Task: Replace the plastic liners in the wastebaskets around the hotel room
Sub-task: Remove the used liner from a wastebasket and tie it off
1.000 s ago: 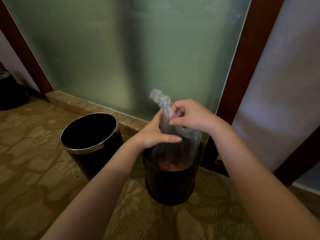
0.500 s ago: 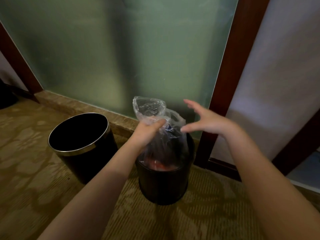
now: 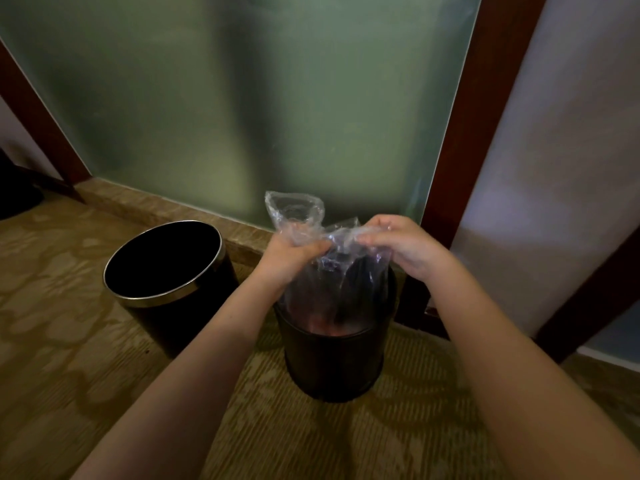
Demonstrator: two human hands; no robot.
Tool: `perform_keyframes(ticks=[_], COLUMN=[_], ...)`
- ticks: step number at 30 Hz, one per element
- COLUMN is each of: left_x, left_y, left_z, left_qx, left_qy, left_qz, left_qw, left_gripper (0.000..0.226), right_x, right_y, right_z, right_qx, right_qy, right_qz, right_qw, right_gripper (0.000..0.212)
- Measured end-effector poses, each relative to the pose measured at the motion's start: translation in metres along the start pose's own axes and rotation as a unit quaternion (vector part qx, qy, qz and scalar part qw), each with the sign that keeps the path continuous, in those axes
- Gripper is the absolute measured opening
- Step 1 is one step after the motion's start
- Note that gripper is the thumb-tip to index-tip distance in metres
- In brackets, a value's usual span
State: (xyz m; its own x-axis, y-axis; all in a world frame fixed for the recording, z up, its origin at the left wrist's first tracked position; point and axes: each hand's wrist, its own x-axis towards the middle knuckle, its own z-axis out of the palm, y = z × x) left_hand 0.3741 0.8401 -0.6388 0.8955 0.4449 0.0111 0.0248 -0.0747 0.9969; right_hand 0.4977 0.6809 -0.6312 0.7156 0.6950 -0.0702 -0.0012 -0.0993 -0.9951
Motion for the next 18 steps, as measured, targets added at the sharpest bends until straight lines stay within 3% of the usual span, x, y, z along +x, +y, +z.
perform_keyframes(ticks=[2,5,9,12,15,18], left_x=[0.000,-0.003,-0.003,0.001,0.005,0.006], left_y=[0.001,0.000,-0.009,-0.013,-0.014,-0.012], left_z=[0.000,0.011,0.036,0.051,0.059,0.059], left_qx=[-0.013,0.004,0.000,0.005,-0.037,-0.039], left_qy=[-0.061,-0.125,-0.120,-0.045,0.018,0.039], left_qz=[-0.008,-0.012,0.045,0.047,0.035,0.060], left_qw=[0.998,0.992,0.992,0.998,0.999,0.997], left_gripper=[0.043,0.068,0.063,0.044,0.025,0.018], right_x=[-0.001,-0.005,-0.017,-0.022,-0.028,-0.021], right_y=[-0.010,-0.027,-0.058,-0.067,-0.073,-0.067], right_z=[0.000,0.007,0.036,0.055,0.058,0.036], right_qx=[0.062,-0.064,-0.221,-0.309,-0.147,-0.015], right_qy=[0.034,0.041,-0.030,-0.060,-0.017,0.133], right_qz=[-0.005,-0.033,-0.126,-0.191,-0.231,-0.220], right_qw=[0.997,0.997,0.967,0.930,0.962,0.966], right_gripper=[0.020,0.024,0.033,0.037,0.035,0.034])
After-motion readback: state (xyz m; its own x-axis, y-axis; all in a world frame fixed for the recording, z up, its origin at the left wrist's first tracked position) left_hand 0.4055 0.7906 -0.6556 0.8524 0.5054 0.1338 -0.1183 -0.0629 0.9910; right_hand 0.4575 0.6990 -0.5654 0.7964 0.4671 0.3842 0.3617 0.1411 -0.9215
